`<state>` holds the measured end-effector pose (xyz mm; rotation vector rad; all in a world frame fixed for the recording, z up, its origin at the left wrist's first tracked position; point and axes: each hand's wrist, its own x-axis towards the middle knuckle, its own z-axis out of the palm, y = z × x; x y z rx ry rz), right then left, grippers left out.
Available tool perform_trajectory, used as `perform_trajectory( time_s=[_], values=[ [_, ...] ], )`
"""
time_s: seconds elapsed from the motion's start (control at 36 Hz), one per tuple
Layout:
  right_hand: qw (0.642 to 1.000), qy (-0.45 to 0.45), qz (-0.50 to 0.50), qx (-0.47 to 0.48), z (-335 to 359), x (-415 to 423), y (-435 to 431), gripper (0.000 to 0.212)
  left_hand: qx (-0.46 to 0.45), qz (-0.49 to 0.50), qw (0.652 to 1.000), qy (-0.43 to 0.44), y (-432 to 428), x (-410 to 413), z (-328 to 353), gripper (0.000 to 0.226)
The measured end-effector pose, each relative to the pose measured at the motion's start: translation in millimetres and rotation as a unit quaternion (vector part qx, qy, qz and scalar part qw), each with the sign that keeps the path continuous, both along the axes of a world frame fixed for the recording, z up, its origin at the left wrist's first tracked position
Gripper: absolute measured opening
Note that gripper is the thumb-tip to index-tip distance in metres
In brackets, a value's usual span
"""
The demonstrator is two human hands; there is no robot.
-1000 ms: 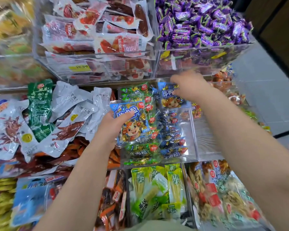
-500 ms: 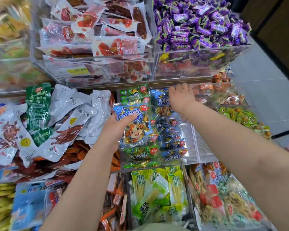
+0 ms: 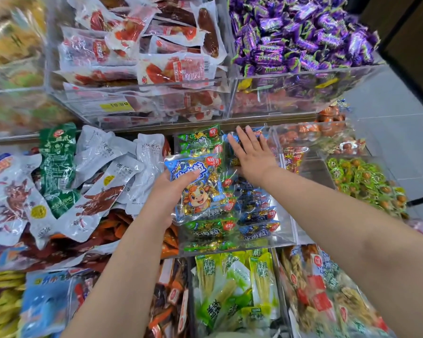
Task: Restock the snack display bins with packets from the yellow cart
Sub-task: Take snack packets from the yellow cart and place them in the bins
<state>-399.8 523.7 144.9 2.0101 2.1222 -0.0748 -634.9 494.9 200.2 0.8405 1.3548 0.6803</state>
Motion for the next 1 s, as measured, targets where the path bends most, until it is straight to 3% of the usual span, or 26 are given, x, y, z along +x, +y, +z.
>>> perform_trajectory(
  time_s=[0.25, 0.31, 0.39, 0.44, 0.53, 0.58, 0.61, 0.67, 0.72, 0.81, 0.86, 0.94, 1.0],
  values=[
    [0.999, -0.016, -0.031, -0.011, -3, -6, 6, 0.087, 0.005, -0.011, 1.0, -0.021, -3, 1, 8, 0.118],
    [1.0, 0.004, -0.01, -0.014, 1, -3, 3, 0.089, -0.001, 0.006, 1.0, -0.028, -5, 2, 10, 0.103],
    [0.992, 0.128, -0.008, 0.013, 14, 7, -8, 0.092, -0.043, 0.03, 0.997, -0.052, -3, 3, 9, 0.055],
    [0.961, 0.252, -0.047, 0.104, 25, 9, -20, 0.075, -0.057, 0.024, 0.994, -0.088, -4, 4, 15, 0.036],
    [0.863, 0.451, -0.139, 0.182, 48, 2, -40, 0.038, -0.041, 0.01, 0.99, -0.133, -3, 5, 13, 0.065],
    [0.79, 0.584, -0.162, 0.091, 68, -8, -53, 0.029, -0.011, -0.022, 0.991, -0.13, -5, 8, 12, 0.077],
    [0.769, 0.619, -0.155, 0.032, 75, -12, -58, 0.035, 0.008, -0.035, 0.991, -0.127, -6, 11, 13, 0.08],
    [0.777, 0.612, -0.142, -0.043, 84, -15, -65, 0.059, 0.022, -0.062, 0.99, -0.126, -10, 18, 16, 0.081],
    [0.793, 0.585, -0.158, -0.054, 87, -14, -69, 0.067, 0.045, -0.093, 0.991, -0.085, -13, 23, 17, 0.069],
    [0.765, 0.618, -0.177, -0.031, 88, -3, -71, 0.047, 0.158, -0.141, 0.976, 0.052, -15, 27, 11, 0.045],
    [0.759, 0.626, -0.178, 0.025, 89, 11, -71, 0.043, 0.238, -0.16, 0.95, 0.124, -15, 26, 4, 0.054],
    [0.803, 0.534, -0.213, 0.158, 92, 38, -68, 0.052, 0.331, -0.232, 0.882, 0.241, -18, 25, -3, 0.079],
    [0.825, 0.482, -0.226, 0.191, 93, 48, -65, 0.057, 0.35, -0.294, 0.823, 0.336, -15, 30, -7, 0.095]
  ],
)
